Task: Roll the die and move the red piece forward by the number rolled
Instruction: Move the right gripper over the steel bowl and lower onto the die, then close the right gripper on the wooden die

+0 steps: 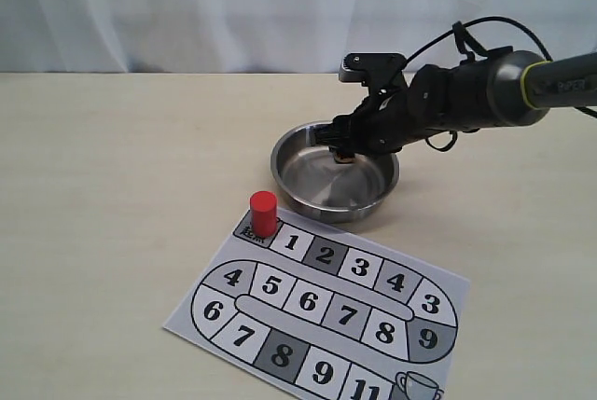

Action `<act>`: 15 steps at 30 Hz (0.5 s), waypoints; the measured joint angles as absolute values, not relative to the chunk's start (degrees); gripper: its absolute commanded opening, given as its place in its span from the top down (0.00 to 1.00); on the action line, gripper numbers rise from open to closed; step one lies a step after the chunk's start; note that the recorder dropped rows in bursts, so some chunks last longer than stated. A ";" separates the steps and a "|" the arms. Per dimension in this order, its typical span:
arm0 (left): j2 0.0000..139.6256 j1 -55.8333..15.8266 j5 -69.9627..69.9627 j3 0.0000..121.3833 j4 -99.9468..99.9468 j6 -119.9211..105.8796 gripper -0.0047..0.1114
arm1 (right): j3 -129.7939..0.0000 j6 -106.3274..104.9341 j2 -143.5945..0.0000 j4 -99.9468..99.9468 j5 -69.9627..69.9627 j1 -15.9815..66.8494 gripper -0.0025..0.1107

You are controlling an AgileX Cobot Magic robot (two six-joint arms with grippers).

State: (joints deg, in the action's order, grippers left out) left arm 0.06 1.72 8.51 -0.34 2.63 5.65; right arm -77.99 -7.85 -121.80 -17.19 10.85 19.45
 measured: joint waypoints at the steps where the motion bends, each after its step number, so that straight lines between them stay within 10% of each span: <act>1: 0.06 1.72 8.51 -0.34 2.63 5.65 0.96 | -77.99 -7.85 -122.05 -17.27 10.18 19.45 0.52; 15: 0.06 1.72 8.51 -0.34 2.63 5.65 0.96 | -78.20 -6.98 -125.23 -17.50 5.81 19.45 0.48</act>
